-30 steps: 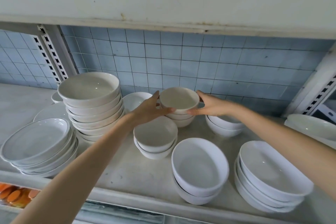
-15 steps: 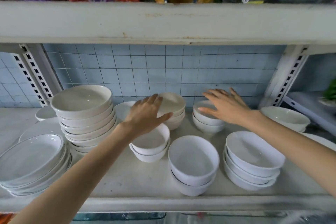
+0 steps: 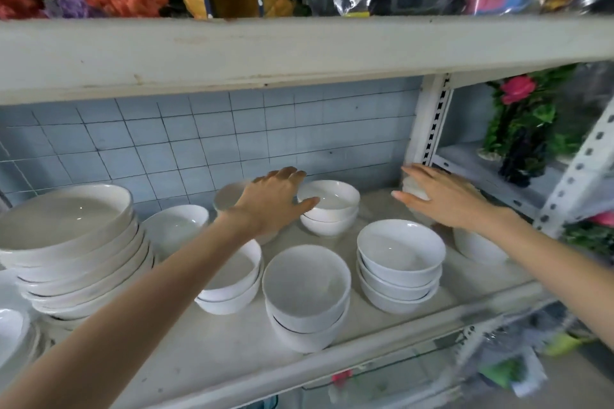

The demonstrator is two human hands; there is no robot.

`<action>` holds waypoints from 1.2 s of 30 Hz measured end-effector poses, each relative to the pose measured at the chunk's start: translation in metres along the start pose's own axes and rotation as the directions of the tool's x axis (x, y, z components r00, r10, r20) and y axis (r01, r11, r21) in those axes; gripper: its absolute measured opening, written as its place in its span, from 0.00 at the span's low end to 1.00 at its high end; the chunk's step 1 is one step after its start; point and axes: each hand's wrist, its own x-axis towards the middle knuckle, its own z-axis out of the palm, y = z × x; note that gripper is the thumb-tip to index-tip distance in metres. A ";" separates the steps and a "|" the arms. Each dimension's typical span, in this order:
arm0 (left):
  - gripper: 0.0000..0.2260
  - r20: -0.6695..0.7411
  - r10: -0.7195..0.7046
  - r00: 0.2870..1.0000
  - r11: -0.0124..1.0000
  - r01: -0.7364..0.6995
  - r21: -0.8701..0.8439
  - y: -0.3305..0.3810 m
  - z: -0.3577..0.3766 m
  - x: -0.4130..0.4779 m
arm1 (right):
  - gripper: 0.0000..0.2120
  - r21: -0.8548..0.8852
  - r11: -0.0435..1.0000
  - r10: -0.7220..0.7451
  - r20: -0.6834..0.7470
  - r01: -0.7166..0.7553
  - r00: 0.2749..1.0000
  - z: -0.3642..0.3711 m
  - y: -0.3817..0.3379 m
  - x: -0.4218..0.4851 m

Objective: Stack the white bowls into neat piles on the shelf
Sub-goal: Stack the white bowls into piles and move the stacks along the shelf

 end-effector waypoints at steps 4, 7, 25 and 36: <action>0.26 0.039 0.047 0.998 0.999 -0.047 -0.008 0.021 0.005 0.024 | 0.32 0.033 0.998 0.059 -0.013 -0.059 0.998 -0.001 0.033 -0.013; 0.26 0.082 0.065 0.994 0.998 -0.064 -0.025 0.037 0.007 0.045 | 0.34 0.096 0.990 0.097 0.055 -0.102 0.994 0.000 0.061 -0.016; 0.37 0.438 0.113 0.892 0.940 0.047 -0.338 0.130 0.072 0.168 | 0.39 0.427 0.902 -0.032 0.212 -0.064 0.977 0.031 0.148 0.040; 0.17 0.401 0.265 0.877 0.733 0.087 -0.675 0.154 0.089 0.186 | 0.42 0.622 0.782 -0.049 0.116 -0.034 0.992 0.068 0.178 0.055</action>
